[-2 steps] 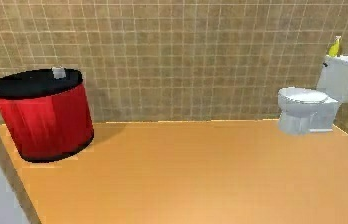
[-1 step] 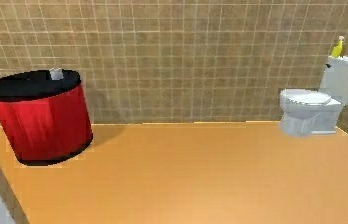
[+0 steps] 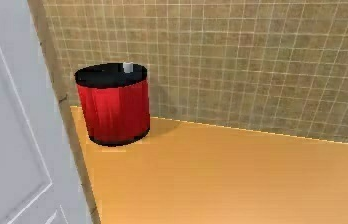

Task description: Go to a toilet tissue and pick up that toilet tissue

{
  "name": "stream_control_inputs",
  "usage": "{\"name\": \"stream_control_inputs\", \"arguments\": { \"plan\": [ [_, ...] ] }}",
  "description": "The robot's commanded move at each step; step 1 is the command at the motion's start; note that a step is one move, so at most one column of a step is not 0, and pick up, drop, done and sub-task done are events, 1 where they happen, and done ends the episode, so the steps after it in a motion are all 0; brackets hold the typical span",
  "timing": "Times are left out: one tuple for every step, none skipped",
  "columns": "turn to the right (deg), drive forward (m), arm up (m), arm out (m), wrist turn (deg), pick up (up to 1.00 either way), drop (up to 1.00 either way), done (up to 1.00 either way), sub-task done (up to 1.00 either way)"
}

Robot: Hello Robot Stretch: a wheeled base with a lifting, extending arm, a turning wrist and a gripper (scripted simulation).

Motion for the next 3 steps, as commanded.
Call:
{"name": "stream_control_inputs", "arguments": {
  "plan": [
    [0.0,1.0,0.0,0.0,0.0,0.0,0.0,0.0,0.0],
    [0.0,0.35,0.0,0.0,0.0,0.0,0.0,0.0,0.0],
    [-45.0,0.0,0.0,0.0,0.0,0.0,0.0,0.0,0.0]
  ]
}}
